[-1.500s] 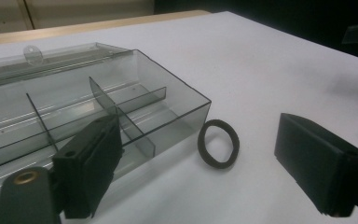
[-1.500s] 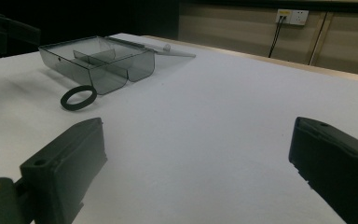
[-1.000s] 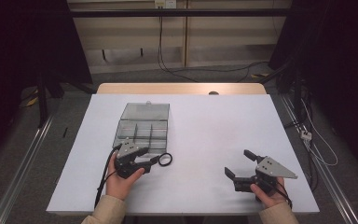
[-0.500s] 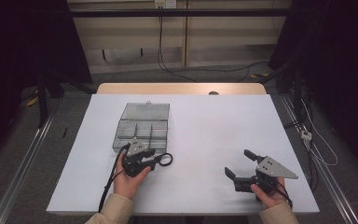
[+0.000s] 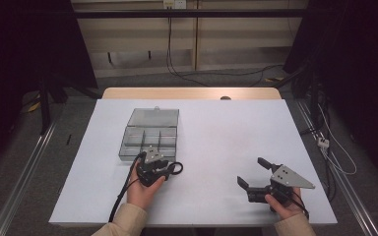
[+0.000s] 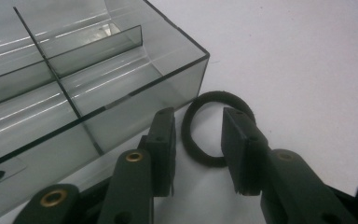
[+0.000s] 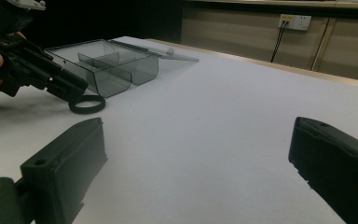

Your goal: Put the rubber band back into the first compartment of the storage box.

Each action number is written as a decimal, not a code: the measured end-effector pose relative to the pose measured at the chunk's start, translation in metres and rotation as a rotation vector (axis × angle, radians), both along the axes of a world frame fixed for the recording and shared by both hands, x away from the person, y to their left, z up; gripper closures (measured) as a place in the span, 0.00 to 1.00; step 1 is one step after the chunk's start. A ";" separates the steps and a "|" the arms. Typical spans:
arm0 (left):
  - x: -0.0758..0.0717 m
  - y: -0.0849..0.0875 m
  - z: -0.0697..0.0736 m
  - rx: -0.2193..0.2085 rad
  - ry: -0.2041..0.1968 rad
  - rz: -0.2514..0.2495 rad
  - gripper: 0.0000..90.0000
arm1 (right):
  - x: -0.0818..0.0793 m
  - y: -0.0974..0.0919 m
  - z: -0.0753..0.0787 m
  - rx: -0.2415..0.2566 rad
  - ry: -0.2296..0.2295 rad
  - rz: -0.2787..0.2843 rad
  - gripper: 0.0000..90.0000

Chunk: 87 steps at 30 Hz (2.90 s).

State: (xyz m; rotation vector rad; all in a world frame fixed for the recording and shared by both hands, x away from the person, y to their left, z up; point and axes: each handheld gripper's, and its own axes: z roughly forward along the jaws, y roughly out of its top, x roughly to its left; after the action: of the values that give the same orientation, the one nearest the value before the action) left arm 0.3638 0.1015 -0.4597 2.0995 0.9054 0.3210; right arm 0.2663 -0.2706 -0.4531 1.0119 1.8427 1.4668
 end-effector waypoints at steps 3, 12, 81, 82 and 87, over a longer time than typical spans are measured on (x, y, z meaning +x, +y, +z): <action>0.001 -0.002 -0.002 -0.003 0.018 0.009 0.76 | 0.000 0.000 0.000 -0.001 -0.002 0.004 0.04; 0.004 0.001 -0.003 -0.014 0.056 -0.005 0.95 | 0.000 0.001 0.000 -0.002 -0.003 0.005 0.04; 0.034 0.055 0.061 -0.097 0.117 0.032 0.98 | 0.000 0.002 0.001 0.008 -0.010 0.028 0.04; 0.034 0.055 0.062 -0.094 0.121 0.027 0.98 | 0.000 0.002 0.001 0.008 -0.009 0.028 0.04; 0.039 0.059 0.063 -0.106 0.117 0.040 0.98 | 0.000 0.001 0.001 0.010 -0.009 0.030 0.04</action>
State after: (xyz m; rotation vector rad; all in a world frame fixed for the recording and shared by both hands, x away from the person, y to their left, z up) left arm 0.4028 0.1602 -0.3964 2.0213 1.0123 0.1686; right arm 0.2662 -0.2692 -0.4523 0.9854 1.8535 1.4976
